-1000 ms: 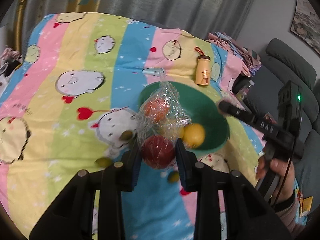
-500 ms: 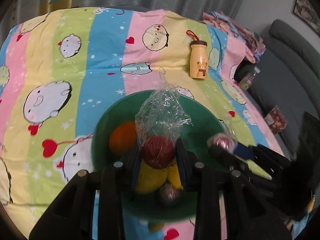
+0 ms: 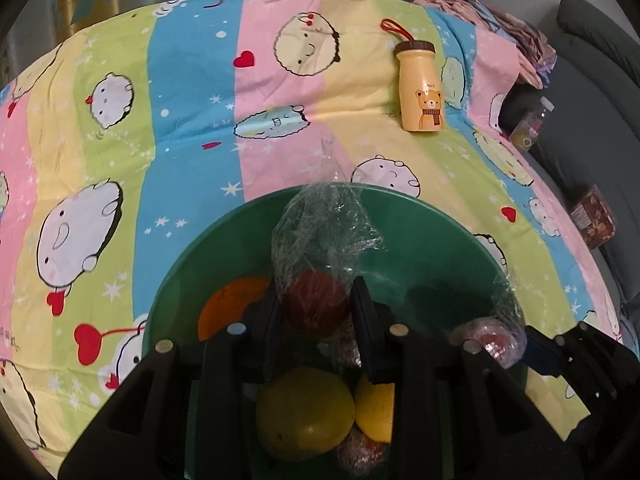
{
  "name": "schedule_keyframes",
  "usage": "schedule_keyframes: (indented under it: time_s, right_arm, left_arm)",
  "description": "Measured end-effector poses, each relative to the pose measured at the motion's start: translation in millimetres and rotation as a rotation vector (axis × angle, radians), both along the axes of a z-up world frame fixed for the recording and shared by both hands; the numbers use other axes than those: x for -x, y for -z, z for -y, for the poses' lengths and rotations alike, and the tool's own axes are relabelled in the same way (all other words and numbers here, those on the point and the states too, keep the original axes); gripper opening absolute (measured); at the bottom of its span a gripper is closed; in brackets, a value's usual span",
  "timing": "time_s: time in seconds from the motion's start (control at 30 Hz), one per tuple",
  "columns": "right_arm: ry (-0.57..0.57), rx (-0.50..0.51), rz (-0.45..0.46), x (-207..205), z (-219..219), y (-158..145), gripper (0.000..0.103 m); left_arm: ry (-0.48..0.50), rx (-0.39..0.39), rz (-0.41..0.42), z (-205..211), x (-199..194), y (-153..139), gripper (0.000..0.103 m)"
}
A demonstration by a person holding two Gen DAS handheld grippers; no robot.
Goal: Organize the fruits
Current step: 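Carry the bagged red candy with the left tool while the right tool carries the wrapped candy over the bowl, then open both tools to drop both candies into the green bowl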
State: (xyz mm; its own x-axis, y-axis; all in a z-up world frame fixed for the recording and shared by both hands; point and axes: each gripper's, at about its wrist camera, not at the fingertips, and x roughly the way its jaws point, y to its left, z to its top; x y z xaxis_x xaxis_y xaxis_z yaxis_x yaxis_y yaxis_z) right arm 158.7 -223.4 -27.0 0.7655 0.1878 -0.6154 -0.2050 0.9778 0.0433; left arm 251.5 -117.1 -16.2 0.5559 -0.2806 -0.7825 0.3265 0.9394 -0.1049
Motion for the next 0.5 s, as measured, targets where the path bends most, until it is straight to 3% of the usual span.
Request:
schedule_keyframes:
  time_s: [0.13, 0.27, 0.5]
  right_arm:
    - [0.015, -0.001, 0.006, -1, 2, -1, 0.031]
    - [0.021, -0.05, 0.004, -2, 9, -4, 0.036]
    - [0.047, -0.115, 0.061, 7, 23, -22, 0.04]
  left_arm:
    - [0.004, -0.019, -0.003, 7, -6, 2, 0.035]
    - [0.01, 0.013, 0.001, 8, -7, -1, 0.061]
    - [-0.005, 0.017, 0.088, -8, 6, -30, 0.062]
